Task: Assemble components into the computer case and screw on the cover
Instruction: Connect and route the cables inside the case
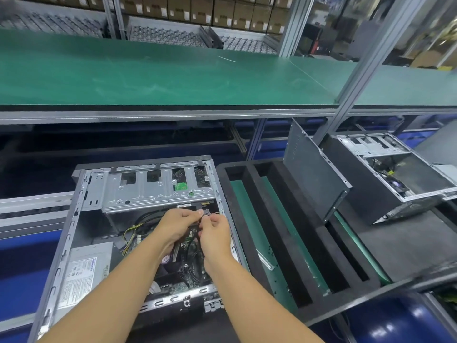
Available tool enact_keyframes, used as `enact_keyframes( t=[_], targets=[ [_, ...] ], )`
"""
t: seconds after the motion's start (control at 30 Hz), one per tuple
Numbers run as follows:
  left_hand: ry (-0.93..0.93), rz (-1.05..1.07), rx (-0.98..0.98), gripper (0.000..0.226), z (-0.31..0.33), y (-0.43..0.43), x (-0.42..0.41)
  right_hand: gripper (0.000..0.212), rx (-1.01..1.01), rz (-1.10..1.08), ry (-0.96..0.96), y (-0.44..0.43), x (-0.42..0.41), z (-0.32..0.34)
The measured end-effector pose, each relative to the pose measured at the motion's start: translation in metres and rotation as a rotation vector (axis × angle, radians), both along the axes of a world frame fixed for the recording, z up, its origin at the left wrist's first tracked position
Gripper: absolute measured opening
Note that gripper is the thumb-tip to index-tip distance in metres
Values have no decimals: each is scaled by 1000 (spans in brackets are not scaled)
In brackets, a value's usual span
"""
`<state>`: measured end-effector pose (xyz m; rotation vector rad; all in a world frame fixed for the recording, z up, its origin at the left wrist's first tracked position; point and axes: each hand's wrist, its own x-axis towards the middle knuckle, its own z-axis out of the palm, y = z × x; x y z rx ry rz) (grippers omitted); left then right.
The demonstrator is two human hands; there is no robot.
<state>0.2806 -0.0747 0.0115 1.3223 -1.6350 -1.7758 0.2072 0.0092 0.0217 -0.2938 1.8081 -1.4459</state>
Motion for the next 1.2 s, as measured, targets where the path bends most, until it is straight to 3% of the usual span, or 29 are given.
enact_keyframes(
  t=[0.2,0.3,0.37,0.47,0.53,0.7,0.87,1.0,1.2],
  targets=[
    [25,105,84,37,-6,4,-8,15,134,-37,120,-22,4,2],
    [75,97,145,31,-8,3,-8,15,207,-44,169,-29,8,2],
    [143,100,236,24,-9,2,-8,18,227,-42,81,-33,10,3],
    [156,153,327,13,-17,1,-10,27,153,-136,-207,-35,9,3],
    [119,171,326,11,-22,-1,-11,17,143,-262,-313,-31,6,0],
    [107,165,320,11,-28,-7,-10,22,-7,-327,-515,-22,4,-9],
    [86,185,291,16,-25,-4,-12,26,-117,-292,-563,-18,4,-14],
    [79,170,248,22,-19,4,-14,9,-82,-312,-460,-17,4,-23],
    [87,160,308,34,-16,6,-26,12,-104,-331,-511,-12,5,-14]
  ],
)
